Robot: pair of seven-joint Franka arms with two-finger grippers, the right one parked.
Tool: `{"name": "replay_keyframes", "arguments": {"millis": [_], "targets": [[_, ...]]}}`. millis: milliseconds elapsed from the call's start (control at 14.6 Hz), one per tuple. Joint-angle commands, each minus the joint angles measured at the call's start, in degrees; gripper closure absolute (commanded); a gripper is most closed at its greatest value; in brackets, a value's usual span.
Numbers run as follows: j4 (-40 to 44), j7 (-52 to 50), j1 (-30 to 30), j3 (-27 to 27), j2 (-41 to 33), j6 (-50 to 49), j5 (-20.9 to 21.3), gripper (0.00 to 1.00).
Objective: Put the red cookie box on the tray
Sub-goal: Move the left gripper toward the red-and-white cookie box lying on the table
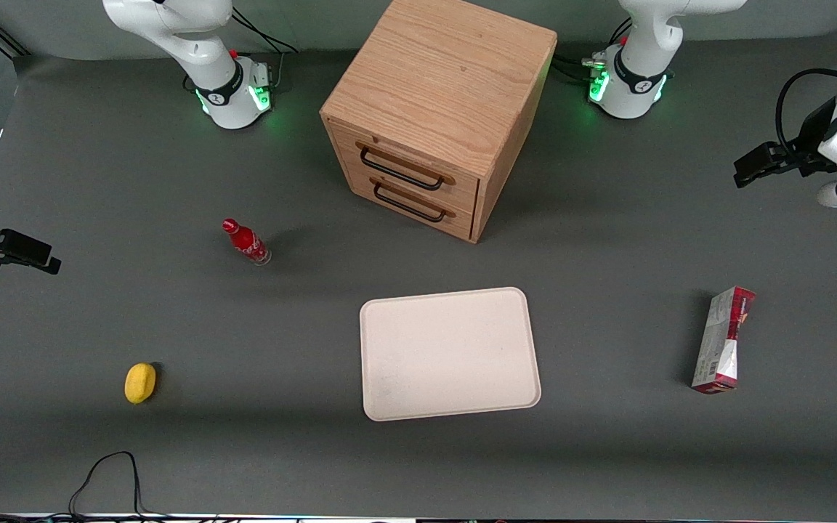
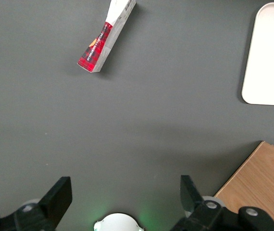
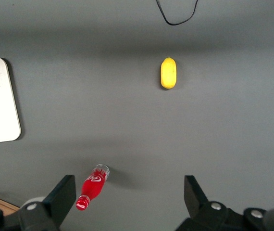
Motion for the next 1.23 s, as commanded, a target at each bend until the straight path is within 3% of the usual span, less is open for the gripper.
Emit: {"name": "replay_keyframes", "arguments": {"millis": [0, 890, 1164], "targets": [[1.60, -1.18, -1.48, 0.92, 0.68, -1.99, 1.05, 0.00], [4.49, -0.30, -0.77, 1.18, 3.04, -2.25, 0.96, 0.00], [15.01, 9.07, -0.95, 8.01, 11.29, -6.82, 1.05, 0.00]]}}
